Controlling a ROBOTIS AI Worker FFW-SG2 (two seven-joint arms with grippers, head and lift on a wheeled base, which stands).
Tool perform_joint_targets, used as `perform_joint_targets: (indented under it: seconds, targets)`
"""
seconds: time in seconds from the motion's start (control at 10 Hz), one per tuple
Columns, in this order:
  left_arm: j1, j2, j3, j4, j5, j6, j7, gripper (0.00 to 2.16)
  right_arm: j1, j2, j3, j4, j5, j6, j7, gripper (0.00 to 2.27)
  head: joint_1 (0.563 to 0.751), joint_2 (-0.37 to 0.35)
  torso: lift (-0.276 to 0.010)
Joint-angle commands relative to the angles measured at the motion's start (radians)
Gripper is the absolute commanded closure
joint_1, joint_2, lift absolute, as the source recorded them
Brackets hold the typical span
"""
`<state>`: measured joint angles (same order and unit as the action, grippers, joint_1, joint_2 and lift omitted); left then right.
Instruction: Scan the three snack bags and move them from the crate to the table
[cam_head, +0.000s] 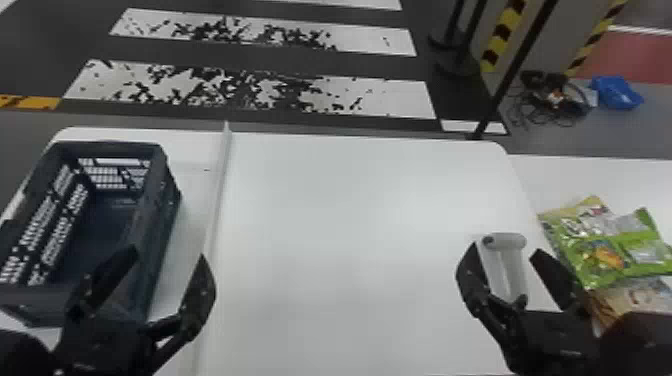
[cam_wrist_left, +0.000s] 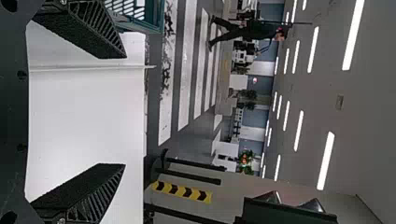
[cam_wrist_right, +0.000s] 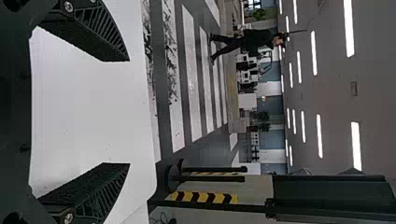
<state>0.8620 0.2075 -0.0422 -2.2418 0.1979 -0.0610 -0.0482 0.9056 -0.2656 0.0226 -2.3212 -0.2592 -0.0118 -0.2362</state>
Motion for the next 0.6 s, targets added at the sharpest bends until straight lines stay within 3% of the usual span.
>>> perform_joint_targets:
  seconds: [0.0,0.5]
  targets:
    - [0.000,-0.002,0.001,0.001,0.000,-0.007,0.005,0.03,0.001,-0.004,-0.003,0.000,-0.008,-0.004,0.000,0.08,0.695,-0.105,-0.062]
    - [0.000,-0.003,0.002,0.005,0.000,-0.013,0.007,0.03,0.004,-0.007,-0.003,0.000,-0.014,-0.016,0.000,0.08,0.695,-0.102,-0.062]
